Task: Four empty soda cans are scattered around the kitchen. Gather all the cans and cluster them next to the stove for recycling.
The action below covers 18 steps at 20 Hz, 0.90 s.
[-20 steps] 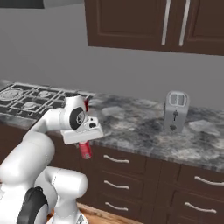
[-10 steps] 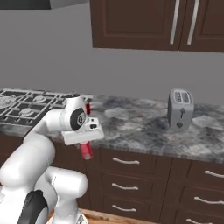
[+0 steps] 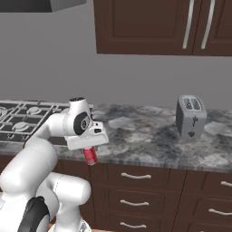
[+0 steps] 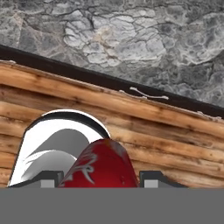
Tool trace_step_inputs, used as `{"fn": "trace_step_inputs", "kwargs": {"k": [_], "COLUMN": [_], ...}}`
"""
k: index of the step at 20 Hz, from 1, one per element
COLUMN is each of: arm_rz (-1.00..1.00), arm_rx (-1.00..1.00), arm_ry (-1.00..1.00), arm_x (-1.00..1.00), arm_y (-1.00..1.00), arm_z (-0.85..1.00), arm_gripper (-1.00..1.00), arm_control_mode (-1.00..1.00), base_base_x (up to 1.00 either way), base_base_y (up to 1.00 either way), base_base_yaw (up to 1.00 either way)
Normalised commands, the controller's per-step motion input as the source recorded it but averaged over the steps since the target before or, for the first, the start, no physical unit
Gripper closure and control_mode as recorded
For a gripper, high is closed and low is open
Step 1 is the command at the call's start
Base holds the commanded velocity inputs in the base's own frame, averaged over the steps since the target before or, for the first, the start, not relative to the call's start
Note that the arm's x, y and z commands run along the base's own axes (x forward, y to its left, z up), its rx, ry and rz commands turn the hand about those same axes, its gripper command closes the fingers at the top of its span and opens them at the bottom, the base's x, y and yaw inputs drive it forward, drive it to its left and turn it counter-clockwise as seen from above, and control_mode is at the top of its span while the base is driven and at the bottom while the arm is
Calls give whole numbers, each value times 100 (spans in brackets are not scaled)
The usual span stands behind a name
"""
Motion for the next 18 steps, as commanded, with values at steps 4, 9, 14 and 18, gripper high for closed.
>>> {"fn": "trace_step_inputs", "kwargs": {"k": [4,9,14,18], "arm_rz": [0,0,0,13], "arm_rx": [0,0,0,1], "arm_ry": [0,0,0,0], "arm_x": [0,0,0,51], "arm_y": [0,0,0,-21], "arm_z": [0,0,0,0], "arm_gripper": [100,100,100,100], "arm_control_mode": [100,100,100,-100], "base_base_x": [12,1,7,4], "base_base_y": [8,0,0,0], "base_base_yaw": [-5,0,0,0]}}
